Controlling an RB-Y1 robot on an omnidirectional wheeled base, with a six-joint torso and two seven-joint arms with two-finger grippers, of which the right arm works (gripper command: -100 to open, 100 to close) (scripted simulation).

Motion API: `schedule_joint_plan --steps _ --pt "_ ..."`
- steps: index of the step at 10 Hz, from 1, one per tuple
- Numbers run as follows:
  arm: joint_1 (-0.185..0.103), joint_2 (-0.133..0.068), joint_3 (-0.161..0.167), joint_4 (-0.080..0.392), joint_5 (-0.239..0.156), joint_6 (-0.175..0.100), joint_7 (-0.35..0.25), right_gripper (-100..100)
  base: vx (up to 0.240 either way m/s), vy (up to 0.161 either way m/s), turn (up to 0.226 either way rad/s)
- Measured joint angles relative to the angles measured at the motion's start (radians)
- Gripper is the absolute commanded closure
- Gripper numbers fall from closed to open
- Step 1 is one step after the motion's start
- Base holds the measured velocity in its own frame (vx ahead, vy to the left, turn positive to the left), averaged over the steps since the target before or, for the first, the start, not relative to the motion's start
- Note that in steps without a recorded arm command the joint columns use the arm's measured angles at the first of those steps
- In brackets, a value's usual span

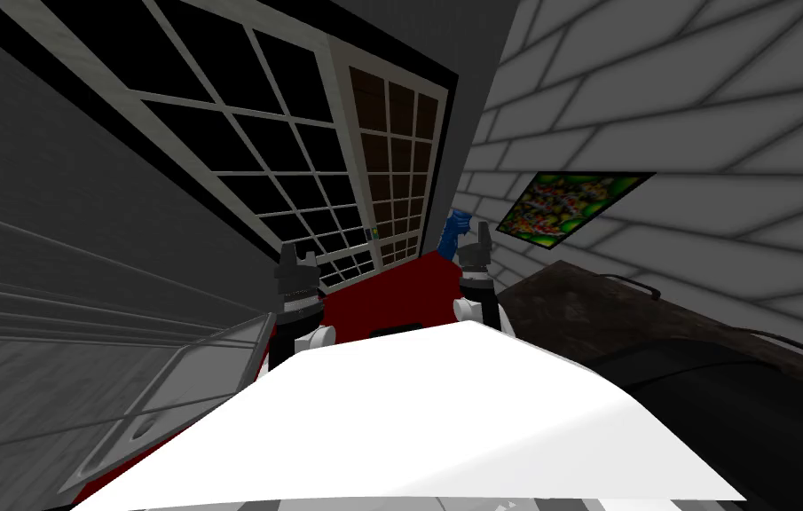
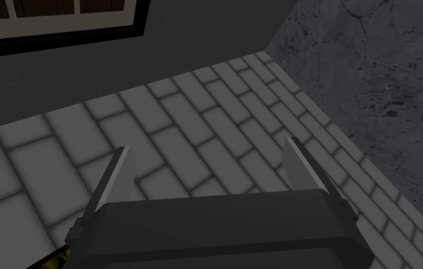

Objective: Pull the door open

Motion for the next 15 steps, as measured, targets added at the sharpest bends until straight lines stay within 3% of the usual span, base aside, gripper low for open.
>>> schedule_joint_plan --steps 5,15 --pt "-0.017 -0.025 0.016 0.090 -0.058 -0.023 -0.083 -100 0.124 0.017 0.115" --pt "-0.045 -0.068 0.050 0.296 -0.182 -0.099 -0.266 -100 0.093 0.007 0.120"
